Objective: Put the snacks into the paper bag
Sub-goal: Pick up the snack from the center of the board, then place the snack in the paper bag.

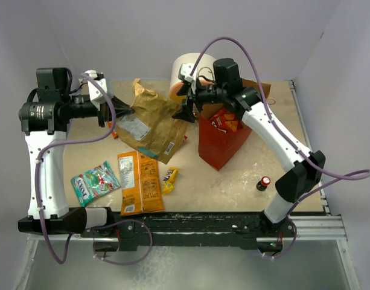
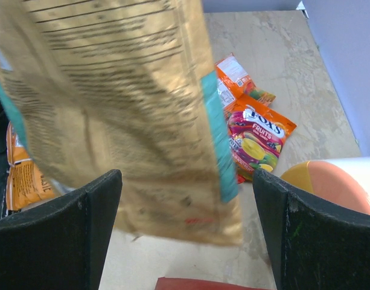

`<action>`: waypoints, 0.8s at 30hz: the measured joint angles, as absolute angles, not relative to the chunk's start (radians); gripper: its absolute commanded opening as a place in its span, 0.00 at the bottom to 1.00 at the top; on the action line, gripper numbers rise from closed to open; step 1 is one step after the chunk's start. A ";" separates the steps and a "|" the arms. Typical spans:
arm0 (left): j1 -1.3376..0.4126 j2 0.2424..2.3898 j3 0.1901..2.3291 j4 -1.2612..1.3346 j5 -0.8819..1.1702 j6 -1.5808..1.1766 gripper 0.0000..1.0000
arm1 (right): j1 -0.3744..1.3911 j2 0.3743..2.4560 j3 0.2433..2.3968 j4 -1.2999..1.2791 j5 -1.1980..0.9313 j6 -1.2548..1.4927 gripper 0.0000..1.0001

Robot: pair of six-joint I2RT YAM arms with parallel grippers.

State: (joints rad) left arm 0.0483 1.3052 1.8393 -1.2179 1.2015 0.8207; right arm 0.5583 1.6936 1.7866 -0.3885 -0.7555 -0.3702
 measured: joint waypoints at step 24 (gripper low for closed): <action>-0.007 1.256 1.802 -1.221 1.343 1.055 0.00 | 0.558 1.607 1.494 -0.125 -1.137 -0.144 0.68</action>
